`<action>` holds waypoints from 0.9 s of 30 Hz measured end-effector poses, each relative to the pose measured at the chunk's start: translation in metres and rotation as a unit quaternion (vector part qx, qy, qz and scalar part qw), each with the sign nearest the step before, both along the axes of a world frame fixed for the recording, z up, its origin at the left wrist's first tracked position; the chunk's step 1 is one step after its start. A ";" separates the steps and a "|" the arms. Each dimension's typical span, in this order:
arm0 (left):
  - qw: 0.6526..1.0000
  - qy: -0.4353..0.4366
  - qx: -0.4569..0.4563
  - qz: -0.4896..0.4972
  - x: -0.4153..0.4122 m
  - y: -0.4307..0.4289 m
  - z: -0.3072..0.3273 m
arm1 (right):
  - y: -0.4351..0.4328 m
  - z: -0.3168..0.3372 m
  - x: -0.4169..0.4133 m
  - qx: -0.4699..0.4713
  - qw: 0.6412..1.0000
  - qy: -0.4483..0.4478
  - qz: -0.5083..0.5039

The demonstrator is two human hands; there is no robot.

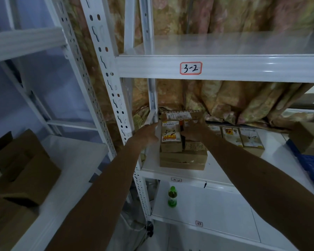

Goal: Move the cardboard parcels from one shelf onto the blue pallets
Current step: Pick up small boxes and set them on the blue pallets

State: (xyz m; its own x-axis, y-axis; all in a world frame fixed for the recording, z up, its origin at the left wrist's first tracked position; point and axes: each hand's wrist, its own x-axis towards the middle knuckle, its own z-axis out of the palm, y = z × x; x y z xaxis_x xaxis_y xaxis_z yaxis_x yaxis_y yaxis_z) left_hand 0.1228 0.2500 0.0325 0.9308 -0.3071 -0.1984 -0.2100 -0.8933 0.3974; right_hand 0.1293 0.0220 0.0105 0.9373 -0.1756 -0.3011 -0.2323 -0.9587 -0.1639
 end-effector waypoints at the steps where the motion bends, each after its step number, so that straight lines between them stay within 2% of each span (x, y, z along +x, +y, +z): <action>1: 1.000 -0.003 0.000 0.001 0.001 -0.001 -0.002 | -0.003 -0.005 0.006 0.009 1.000 0.002 -0.009; 2: 1.000 -0.008 0.003 0.000 0.001 -0.002 -0.004 | -0.005 -0.011 0.013 -0.015 1.000 -0.004 -0.006; 8: 1.000 -0.010 0.000 -0.001 -0.001 -0.012 -0.004 | 0.002 0.003 -0.003 -0.018 1.000 0.011 -0.007; 11: 1.000 -0.013 0.001 0.006 -0.001 -0.015 -0.003 | 0.003 0.000 -0.008 -0.023 0.999 -0.029 0.012; 16: 1.000 -0.013 0.007 0.017 -0.005 -0.018 0.008 | -0.001 0.003 -0.021 -0.004 0.997 -0.072 -0.041; 25: 1.000 -0.020 0.001 0.016 -0.016 -0.040 0.031 | -0.033 0.044 -0.044 -0.116 0.986 -0.116 0.012; 27: 1.000 -0.028 -0.001 0.010 -0.017 -0.051 0.030 | -0.041 0.054 -0.053 -0.117 0.986 -0.118 0.008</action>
